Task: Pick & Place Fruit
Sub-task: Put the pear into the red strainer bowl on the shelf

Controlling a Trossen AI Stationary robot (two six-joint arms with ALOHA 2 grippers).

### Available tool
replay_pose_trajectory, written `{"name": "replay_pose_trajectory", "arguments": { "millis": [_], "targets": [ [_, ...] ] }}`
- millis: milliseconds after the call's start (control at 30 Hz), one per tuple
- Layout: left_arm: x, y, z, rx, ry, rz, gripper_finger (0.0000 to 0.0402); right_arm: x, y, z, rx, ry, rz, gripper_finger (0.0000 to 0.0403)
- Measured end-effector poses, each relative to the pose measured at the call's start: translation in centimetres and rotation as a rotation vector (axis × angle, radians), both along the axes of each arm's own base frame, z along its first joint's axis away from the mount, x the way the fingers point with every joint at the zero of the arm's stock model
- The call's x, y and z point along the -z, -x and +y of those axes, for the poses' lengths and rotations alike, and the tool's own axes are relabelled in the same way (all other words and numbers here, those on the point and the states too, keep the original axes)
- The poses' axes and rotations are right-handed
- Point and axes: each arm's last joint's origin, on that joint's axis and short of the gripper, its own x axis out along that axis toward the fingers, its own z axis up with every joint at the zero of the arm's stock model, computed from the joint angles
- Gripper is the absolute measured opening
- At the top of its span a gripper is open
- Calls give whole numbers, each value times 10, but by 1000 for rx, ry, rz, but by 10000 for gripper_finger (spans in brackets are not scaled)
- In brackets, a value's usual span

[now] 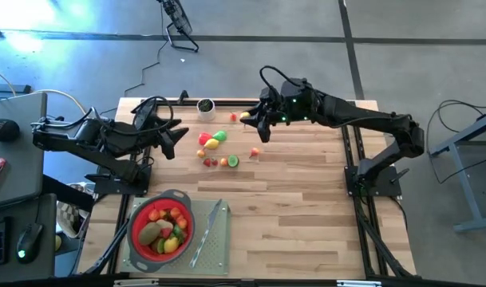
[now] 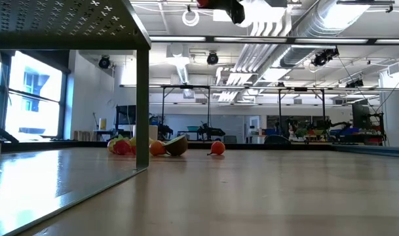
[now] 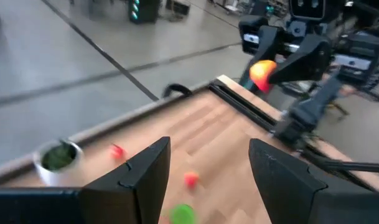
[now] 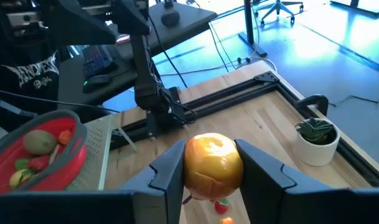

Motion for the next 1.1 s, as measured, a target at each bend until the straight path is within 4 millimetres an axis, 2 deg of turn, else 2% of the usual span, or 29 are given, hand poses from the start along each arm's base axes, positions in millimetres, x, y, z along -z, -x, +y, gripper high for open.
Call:
{"name": "replay_pose_trajectory", "arguments": {
  "millis": [233,333,500,767,900,1100],
  "targets": [
    [1,-8,-9,250,157,0,212,0,0,0,3,2,0,120],
    [4,-14,-16,301,179,24,195,0,0,0,3,4,-4,117],
    [6,-16,-34,396,195,45,130,-1,0,0,12,-3,-9,124],
    [8,-7,-63,504,338,19,11,-1,0,-1,36,-8,-8,117],
    [12,-14,-81,529,409,25,7,-1,-1,0,35,-4,-14,123],
    [14,-38,-108,477,520,83,1,-3,-1,1,18,0,-34,117]
  ]
}}
